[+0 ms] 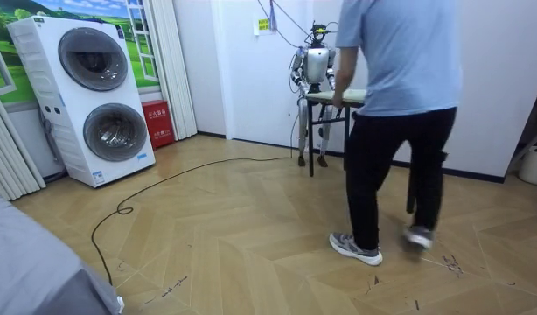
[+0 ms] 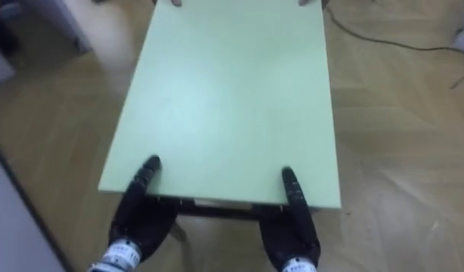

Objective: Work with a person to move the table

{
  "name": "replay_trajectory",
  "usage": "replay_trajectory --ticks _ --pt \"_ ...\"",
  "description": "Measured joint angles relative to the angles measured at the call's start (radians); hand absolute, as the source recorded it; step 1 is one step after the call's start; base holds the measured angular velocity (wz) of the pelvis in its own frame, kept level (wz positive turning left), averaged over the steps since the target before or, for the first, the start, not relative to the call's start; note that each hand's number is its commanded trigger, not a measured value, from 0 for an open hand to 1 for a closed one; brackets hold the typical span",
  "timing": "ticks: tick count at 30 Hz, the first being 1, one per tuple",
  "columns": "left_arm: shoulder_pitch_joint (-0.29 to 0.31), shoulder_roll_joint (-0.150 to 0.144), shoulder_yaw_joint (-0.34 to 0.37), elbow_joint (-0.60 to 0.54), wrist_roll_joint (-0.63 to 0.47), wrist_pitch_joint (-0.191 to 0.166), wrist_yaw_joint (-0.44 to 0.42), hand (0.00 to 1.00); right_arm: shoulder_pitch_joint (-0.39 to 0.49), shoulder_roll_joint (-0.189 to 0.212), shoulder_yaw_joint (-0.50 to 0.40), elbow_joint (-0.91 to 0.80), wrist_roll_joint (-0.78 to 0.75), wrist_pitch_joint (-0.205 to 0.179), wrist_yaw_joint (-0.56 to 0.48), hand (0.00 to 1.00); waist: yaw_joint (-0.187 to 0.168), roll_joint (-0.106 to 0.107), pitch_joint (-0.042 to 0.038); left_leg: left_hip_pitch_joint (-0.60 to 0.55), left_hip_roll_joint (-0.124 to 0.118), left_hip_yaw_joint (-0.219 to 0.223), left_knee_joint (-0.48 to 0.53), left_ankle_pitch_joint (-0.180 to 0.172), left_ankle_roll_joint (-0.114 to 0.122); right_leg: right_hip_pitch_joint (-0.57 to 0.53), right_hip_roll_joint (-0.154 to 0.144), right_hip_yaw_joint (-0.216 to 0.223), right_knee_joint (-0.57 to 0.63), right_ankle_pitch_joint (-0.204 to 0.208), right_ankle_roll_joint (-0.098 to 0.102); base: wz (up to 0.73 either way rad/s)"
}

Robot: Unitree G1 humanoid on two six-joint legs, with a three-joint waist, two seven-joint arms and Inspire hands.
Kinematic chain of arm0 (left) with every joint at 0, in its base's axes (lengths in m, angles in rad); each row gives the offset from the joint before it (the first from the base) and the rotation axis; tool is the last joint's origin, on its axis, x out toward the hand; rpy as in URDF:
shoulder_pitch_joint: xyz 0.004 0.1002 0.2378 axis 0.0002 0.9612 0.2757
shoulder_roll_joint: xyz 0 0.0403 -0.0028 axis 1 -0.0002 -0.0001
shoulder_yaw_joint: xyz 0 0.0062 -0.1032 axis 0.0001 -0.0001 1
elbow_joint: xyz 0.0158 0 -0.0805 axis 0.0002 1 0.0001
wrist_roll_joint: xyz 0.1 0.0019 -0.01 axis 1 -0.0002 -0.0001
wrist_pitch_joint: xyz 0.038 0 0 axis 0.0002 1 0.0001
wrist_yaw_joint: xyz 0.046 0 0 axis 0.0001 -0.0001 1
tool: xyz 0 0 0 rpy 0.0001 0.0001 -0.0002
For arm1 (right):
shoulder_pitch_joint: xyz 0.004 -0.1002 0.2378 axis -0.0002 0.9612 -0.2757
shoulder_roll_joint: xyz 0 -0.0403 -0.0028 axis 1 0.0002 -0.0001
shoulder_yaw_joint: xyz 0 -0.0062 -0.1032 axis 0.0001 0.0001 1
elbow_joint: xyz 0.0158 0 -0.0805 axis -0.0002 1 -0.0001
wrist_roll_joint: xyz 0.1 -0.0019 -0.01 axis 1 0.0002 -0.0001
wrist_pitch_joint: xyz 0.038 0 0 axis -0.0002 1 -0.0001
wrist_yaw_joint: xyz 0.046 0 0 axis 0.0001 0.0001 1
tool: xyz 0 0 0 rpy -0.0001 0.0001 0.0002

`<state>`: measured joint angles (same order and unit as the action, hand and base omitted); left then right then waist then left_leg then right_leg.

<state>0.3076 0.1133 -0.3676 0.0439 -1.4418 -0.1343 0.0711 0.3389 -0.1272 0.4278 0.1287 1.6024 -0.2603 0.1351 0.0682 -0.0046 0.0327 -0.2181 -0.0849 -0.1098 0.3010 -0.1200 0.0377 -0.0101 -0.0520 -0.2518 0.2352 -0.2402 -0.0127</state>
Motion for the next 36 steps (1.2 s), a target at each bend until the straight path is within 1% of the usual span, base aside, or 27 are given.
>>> replay_trajectory --ticks 2,3,4,5,6,7,8,9,10,11,12,13,14,15,17,18,21,22,23,26,28,31,32,33,34,35,36 --pt "0.003 -0.001 0.001 0.000 0.000 0.000 0.000 1.00 -0.001 -0.002 0.003 0.002 0.000 0.000 0.000 1.00 0.016 -0.003 0.0008 -0.007 0.000 -0.001 0.002 0.001 0.000 0.005 0.003 -0.007 -0.002 0.000 0.000 0.49" --pt "0.003 -0.004 0.002 -0.001 0.000 0.000 0.000 1.00 -0.003 -0.002 0.002 0.002 0.000 0.000 0.000 1.00 0.019 -0.004 0.0006 -0.018 -0.001 -0.004 0.010 0.002 0.000 0.007 0.004 -0.031 -0.002 0.000 0.000 0.56" --pt "0.003 -0.005 0.002 -0.001 0.000 0.000 0.000 1.00 -0.004 -0.002 0.002 0.003 0.000 0.000 0.000 1.00 0.019 -0.005 0.0004 -0.021 -0.001 -0.004 0.010 0.005 0.001 0.009 0.004 -0.043 -0.002 0.000 0.000 0.74" --pt "0.003 -0.006 0.002 -0.001 0.000 0.000 0.000 1.00 -0.003 -0.002 0.002 0.003 0.000 0.000 0.000 1.00 0.017 -0.006 0.0003 -0.031 -0.002 0.002 0.011 0.011 0.003 0.014 0.004 -0.070 -0.002 0.000 0.000 0.89" --pt "0.002 -0.008 0.002 -0.001 0.001 0.000 0.000 1.00 -0.004 -0.003 0.001 0.003 0.000 0.000 -0.001 1.00 0.013 -0.006 0.0002 -0.043 0.000 0.017 0.015 0.017 0.006 0.019 0.005 -0.102 -0.002 0.000 0.000 0.91" --pt "0.002 -0.011 0.002 -0.001 0.001 0.000 0.000 1.00 -0.004 -0.004 0.001 0.003 0.000 0.000 -0.001 1.00 0.010 -0.006 0.0002 -0.048 0.002 0.031 0.018 0.019 0.009 0.023 0.005 -0.118 -0.002 0.000 0.000 1.06" --pt "0.002 -0.012 0.000 -0.001 0.002 0.000 0.000 1.00 -0.005 -0.003 -0.001 0.003 0.000 0.001 0.000 1.00 -0.011 -0.005 0.0002 -0.057 0.004 0.056 0.024 0.025 0.019 0.036 0.008 -0.144 -0.002 -0.001 0.001 1.29" --pt "-0.001 -0.011 0.000 -0.001 0.006 0.000 0.000 1.00 -0.005 -0.001 -0.017 0.003 0.000 0.002 0.000 1.00 -0.037 -0.005 0.0002 -0.062 0.010 0.104 0.023 0.034 0.033 0.051 0.013 -0.151 -0.005 -0.001 0.002 1.39" --pt "-0.004 -0.004 0.000 -0.001 0.009 0.000 0.000 1.00 -0.006 -0.001 -0.022 0.003 -0.001 0.006 0.000 1.00 -0.048 -0.005 0.0001 -0.067 0.024 0.147 0.021 0.040 0.043 0.055 0.014 -0.147 -0.006 -0.002 0.001 1.32" --pt "-0.010 -0.002 -0.001 -0.003 0.014 0.000 0.000 1.00 -0.014 -0.004 -0.031 0.003 -0.001 0.016 0.000 1.00 -0.060 -0.005 0.0004 -0.074 0.044 0.245 0.013 0.050 0.060 0.057 0.014 -0.140 -0.007 -0.005 0.002 0.87" --pt "-0.013 -0.003 -0.004 -0.004 0.015 -0.001 -0.001 1.00 -0.017 -0.006 -0.033 0.003 -0.001 0.020 0.000 1.00 -0.060 -0.005 0.0004 -0.074 0.050 0.278 0.004 0.053 0.066 0.056 0.015 -0.134 -0.008 -0.008 0.001 0.70" --pt "-0.019 -0.005 -0.002 -0.005 0.015 -0.004 -0.001 1.00 -0.028 -0.008 -0.034 0.002 -0.003 0.023 -0.001 1.00 -0.051 -0.005 0.0001 -0.074 0.050 0.289 -0.004 0.056 0.070 0.050 0.019 -0.117 -0.011 -0.013 -0.002 0.22" --pt "-0.019 -0.009 0.004 -0.012 0.015 -0.005 -0.001 1.00 -0.040 -0.013 -0.034 0.002 -0.003 0.029 -0.003 1.00 -0.030 -0.004 -0.0004 -0.074 0.040 0.284 -0.018 0.064 0.068 0.045 0.023 -0.116 -0.017 -0.021 -0.004 0.19" --pt "-0.018 -0.012 0.010 -0.013 0.015 -0.006 -0.001 1.00 -0.050 -0.024 -0.036 0.002 -0.001 0.036 -0.006 1.00 -0.028 0.005 -0.0028 -0.074 0.030 0.273 -0.033 0.077 0.073 0.046 0.020 -0.125 -0.025 -0.022 -0.004 0.16" --pt "-0.016 -0.013 0.010 -0.013 0.015 -0.013 -0.001 1.00 -0.053 -0.027 -0.039 -0.004 -0.001 0.041 -0.015 1.00 -0.025 0.015 -0.0079 -0.074 0.020 0.263 -0.051 0.099 0.079 0.048 0.017 -0.142 -0.032 -0.023 -0.004 0.32" --pt "-0.012 -0.013 0.009 -0.014 0.015 -0.022 -0.001 1.00 -0.053 -0.030 -0.036 -0.012 -0.001 0.045 -0.027 1.00 -0.012 0.018 -0.0091 -0.073 0.019 0.262 -0.055 0.102 0.080 0.048 0.016 -0.148 -0.032 -0.022 -0.004 0.19" --pt "-0.004 -0.022 0.007 -0.013 0.015 -0.031 0.004 1.00 -0.063 -0.039 -0.036 -0.017 -0.003 0.059 -0.050 1.00 0.003 0.018 -0.0095 -0.073 0.013 0.247 -0.057 0.106 0.083 0.052 0.016 -0.160 -0.029 -0.022 -0.004 0.17" --pt "-0.003 -0.024 0.006 -0.013 0.015 -0.031 0.006 1.00 -0.065 -0.041 -0.036 -0.017 -0.005 0.060 -0.054 1.00 0.003 0.018 -0.0095 -0.073 0.010 0.242 -0.058 0.107 0.085 0.054 0.015 -0.159 -0.029 -0.022 -0.004 0.24" --pt "-0.002 -0.025 0.006 -0.013 0.015 -0.031 0.011 1.00 -0.065 -0.041 -0.037 -0.017 -0.007 0.059 -0.057 1.00 0.013 0.019 -0.0096 -0.072 0.006 0.235 -0.058 0.108 0.088 0.056 0.014 -0.153 -0.027 -0.022 -0.004 0.21" --pt "0.011 -0.026 0.006 -0.012 0.010 -0.031 0.013 1.00 -0.065 -0.045 -0.035 -0.017 -0.007 0.067 -0.067 1.00 0.024 0.021 -0.0085 -0.069 -0.002 0.216 -0.056 0.104 0.095 0.053 0.006 -0.119 -0.001 -0.024 -0.001 0.20" --pt "0.012 -0.026 0.006 -0.011 0.008 -0.031 0.016 1.00 -0.065 -0.045 -0.034 -0.017 -0.007 0.067 -0.073 1.00 0.033 0.022 -0.0078 -0.069 -0.008 0.203 -0.048 0.100 0.100 0.046 0.004 -0.100 0.026 -0.031 0.011 0.23" --pt "0.015 -0.029 -0.006 -0.010 0.003 -0.030 0.025 1.00 -0.064 -0.045 -0.034 -0.017 -0.007 0.068 -0.080 1.00 0.048 0.031 -0.0065 -0.068 -0.017 0.190 -0.035 0.086 0.109 0.028 -0.001 -0.048 0.080 -0.043 0.031 0.15" --pt "0.017 -0.030 -0.009 -0.010 0.002 -0.033 0.026 1.00 -0.065 -0.046 -0.034 -0.017 -0.007 0.070 -0.083 1.00 0.054 0.032 -0.0066 -0.068 -0.019 0.188 -0.032 0.083 0.114 0.009 -0.011 -0.038 0.125 -0.050 0.041 0.06" --pt "0.018 -0.034 -0.012 -0.010 -0.003 -0.040 0.026 1.00 -0.065 -0.046 -0.034 -0.017 -0.007 0.073 -0.088 1.00 0.057 0.034 -0.0061 -0.068 -0.024 0.178 -0.028 0.077 0.123 -0.021 -0.024 -0.017 0.188 -0.064 0.050 0.09" --pt "0.018 -0.033 -0.013 -0.009 -0.006 -0.041 0.026 1.00 -0.065 -0.046 -0.034 -0.017 -0.008 0.074 -0.090 1.00 0.057 0.034 -0.0061 -0.068 -0.028 0.172 -0.027 0.074 0.128 -0.039 -0.030 0.003 0.215 -0.072 0.053 0.17" --pt "0.017 -0.032 -0.014 -0.005 -0.010 -0.042 0.027 1.00 -0.065 -0.045 -0.033 -0.017 -0.013 0.075 -0.093 1.00 0.054 0.035 -0.0057 -0.066 -0.039 0.162 -0.025 0.071 0.133 -0.088 -0.048 0.030 0.264 -0.084 0.053 0.22" --pt "0.017 -0.032 -0.014 -0.002 -0.010 -0.042 0.028 1.00 -0.064 -0.043 -0.031 -0.016 -0.013 0.075 -0.095 1.00 0.050 0.036 -0.0051 -0.066 -0.043 0.159 -0.025 0.069 0.136 -0.113 -0.057 0.045 0.282 -0.085 0.053 0.38"
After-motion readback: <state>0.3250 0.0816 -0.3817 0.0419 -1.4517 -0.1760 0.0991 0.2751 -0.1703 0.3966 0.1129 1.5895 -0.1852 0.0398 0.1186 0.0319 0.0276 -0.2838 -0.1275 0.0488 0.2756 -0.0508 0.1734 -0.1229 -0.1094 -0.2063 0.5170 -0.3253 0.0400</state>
